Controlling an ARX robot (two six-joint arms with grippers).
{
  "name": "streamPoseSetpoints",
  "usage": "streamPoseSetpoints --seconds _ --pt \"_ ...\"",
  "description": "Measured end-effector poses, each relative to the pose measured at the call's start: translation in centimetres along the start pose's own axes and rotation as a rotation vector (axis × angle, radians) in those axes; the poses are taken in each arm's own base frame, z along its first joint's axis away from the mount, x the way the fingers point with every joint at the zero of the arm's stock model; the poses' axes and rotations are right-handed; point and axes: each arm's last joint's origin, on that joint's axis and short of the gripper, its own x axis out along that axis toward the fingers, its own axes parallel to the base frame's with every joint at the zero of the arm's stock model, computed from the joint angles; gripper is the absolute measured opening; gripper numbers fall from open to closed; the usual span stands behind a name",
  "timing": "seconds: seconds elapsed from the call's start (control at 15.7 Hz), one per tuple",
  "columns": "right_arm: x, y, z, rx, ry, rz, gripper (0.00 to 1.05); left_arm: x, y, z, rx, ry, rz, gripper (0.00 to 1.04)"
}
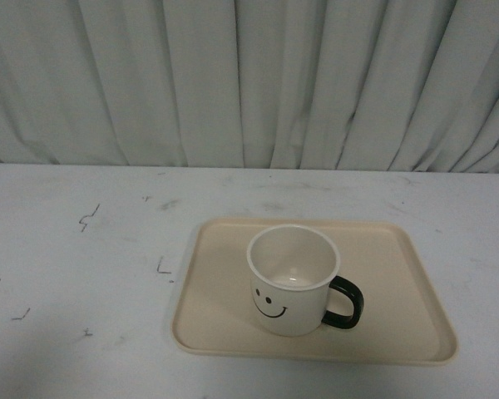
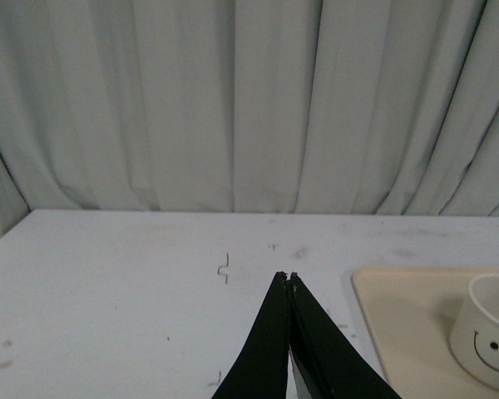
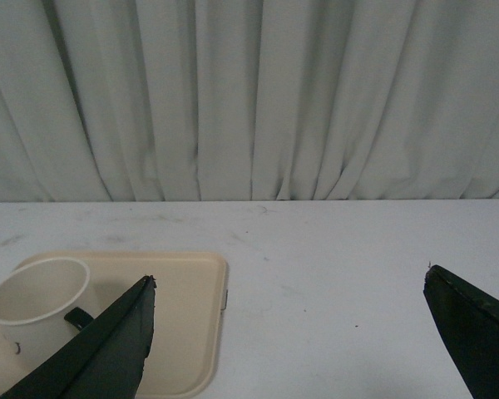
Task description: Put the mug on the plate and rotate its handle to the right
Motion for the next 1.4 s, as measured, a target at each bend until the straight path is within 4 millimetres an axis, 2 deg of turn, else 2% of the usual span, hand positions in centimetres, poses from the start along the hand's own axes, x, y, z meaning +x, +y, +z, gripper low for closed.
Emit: streamPoseSetpoints --seconds 0.13,0.25,0.38,0.57,0.64,0.76,0.89,0.95,1.02,1.21,1.4 --pt "0.0 0.0 0.0 0.000 0.000 0.000 0.98 0.0 0.0 -0.3 0.000 0.025 0.001 0.02" --pt "0.1 0.1 0.2 0.006 -0.019 0.015 0.98 0.0 0.0 -0.2 0.000 0.021 0.002 0.27" --pt "2.0 0.4 1.9 0.048 0.082 0.134 0.98 0.0 0.0 -0.2 0.000 0.021 0.001 0.48" --pt "3.5 0.4 2.9 0.056 0.161 0.192 0.98 0.0 0.0 -0.2 0.000 0.021 0.001 0.59" --pt "5.9 0.3 4.2 0.052 0.310 0.272 0.98 0.0 0.0 -0.2 0.000 0.021 0.003 0.74" --pt "10.8 0.6 4.6 -0.018 0.518 0.349 0.98 0.0 0.0 -0.2 0.000 0.021 0.001 0.97" --pt "15.4 1.7 5.1 -0.085 0.612 0.420 0.98 0.0 0.0 -0.2 0.003 0.020 0.001 0.97" --pt "20.8 4.5 6.1 -0.105 0.700 0.508 0.98 0.0 0.0 -0.2 0.003 0.020 0.001 0.98" --pt "23.3 6.6 5.8 -0.091 0.785 0.569 0.98 0.0 0.0 -0.2 0.003 0.020 0.001 0.98" --pt "26.8 10.1 4.3 -0.062 0.928 0.614 0.98 0.0 0.0 -0.2 0.003 0.020 0.001 0.98" --pt "28.4 12.1 2.7 -0.034 1.037 0.609 0.98 0.0 0.0 -0.2 0.003 0.021 0.001 0.98"
